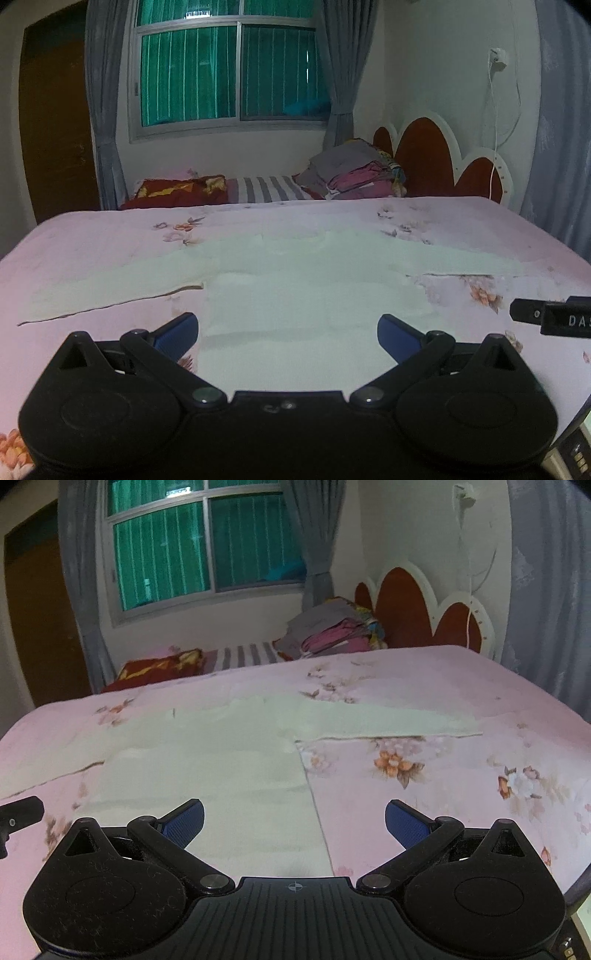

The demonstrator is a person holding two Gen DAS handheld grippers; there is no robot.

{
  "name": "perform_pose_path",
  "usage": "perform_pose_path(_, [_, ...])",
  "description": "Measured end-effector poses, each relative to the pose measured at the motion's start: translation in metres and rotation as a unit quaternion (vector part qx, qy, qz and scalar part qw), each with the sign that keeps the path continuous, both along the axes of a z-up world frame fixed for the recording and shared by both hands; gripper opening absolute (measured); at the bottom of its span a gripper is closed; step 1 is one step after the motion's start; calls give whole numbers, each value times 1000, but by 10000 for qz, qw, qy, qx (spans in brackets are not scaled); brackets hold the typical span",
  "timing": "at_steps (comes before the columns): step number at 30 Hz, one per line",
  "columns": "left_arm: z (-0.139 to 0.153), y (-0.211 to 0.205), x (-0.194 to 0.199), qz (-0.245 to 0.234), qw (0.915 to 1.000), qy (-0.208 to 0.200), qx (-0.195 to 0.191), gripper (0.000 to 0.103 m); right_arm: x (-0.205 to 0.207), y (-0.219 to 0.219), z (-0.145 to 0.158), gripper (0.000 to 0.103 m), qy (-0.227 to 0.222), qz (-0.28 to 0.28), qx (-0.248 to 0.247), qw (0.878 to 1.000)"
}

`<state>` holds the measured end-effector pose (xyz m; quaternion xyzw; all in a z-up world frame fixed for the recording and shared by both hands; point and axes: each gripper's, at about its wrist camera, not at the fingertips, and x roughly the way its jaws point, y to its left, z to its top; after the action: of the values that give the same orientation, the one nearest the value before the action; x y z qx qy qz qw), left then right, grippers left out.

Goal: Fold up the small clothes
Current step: 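Move the right tool to the sweater's side edge and close on it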

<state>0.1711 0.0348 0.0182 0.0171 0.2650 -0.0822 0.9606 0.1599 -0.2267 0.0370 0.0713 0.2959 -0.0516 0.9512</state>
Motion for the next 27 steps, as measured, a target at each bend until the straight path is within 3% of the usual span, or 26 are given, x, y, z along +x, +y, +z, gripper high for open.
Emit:
perform_pose_path(6, [-3,-7,35,-102,9997,66,-220,103,21,-9,4,103,-46,-217,-116,9997])
perform_pose_path(13, [-14,-34,79,-162,9990,318,-253,103,54,-50,-7,103,-17,-445,-120,9989])
perform_pose_path(19, [-25,-62,127,-134,9982,502,-311,103,104,-127,-22,103,-86,-850,95,9963])
perform_pose_path(25, [-44,-110,175,-13,9973,733,45,103,158,-231,-48,102,7,-1309,438,9904])
perform_pose_path(26, [-46,-115,180,22,9969,778,78,103,164,-244,-52,85,28,-1348,480,9897])
perform_pose_path(27, [-50,-121,186,63,9964,832,131,103,172,-257,-58,55,93,-1376,544,9889])
